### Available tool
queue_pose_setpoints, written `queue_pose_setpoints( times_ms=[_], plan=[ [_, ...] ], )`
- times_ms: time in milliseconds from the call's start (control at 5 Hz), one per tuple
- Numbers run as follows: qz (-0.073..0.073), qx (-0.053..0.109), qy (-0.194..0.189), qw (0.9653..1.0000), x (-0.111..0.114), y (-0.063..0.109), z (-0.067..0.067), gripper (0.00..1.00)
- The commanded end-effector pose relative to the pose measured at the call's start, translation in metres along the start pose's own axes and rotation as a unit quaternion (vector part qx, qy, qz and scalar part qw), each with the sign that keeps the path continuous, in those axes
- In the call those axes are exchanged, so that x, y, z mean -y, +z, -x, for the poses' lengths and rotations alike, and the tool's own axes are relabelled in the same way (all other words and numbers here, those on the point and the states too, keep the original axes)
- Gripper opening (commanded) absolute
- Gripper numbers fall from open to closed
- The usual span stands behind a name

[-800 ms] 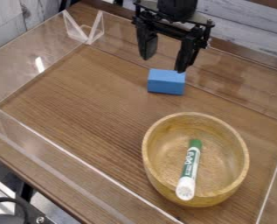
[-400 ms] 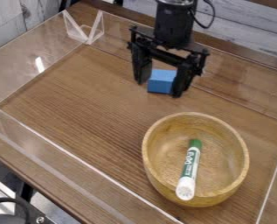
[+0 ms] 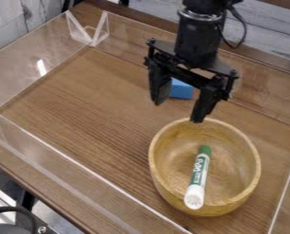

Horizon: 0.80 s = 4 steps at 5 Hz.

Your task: Remove the green marker from inside the brown bowl and put it on the table

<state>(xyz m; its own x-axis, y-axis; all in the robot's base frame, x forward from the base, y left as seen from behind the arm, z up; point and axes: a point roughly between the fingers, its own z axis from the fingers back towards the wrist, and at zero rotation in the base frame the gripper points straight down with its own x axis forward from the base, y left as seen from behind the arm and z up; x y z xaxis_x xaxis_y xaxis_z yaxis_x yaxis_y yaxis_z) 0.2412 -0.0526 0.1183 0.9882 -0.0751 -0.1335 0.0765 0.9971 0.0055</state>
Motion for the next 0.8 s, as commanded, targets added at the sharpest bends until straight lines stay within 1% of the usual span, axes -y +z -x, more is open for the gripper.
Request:
queue_pose_setpoints(
  times_ms=[0,200,400,600],
  plan=[
    [0.0,0.03,-0.02,0.9993,0.013,0.014,0.007,1.0],
    [-0.006,0.039,-0.044,0.9983,0.027,0.013,0.015,1.0],
    [-0.011,0.046,-0.059,0.9971,0.04,0.009,0.02,1.0],
    [-0.014,0.049,-0.064,0.9967,0.048,0.001,0.022,1.0]
  ],
)
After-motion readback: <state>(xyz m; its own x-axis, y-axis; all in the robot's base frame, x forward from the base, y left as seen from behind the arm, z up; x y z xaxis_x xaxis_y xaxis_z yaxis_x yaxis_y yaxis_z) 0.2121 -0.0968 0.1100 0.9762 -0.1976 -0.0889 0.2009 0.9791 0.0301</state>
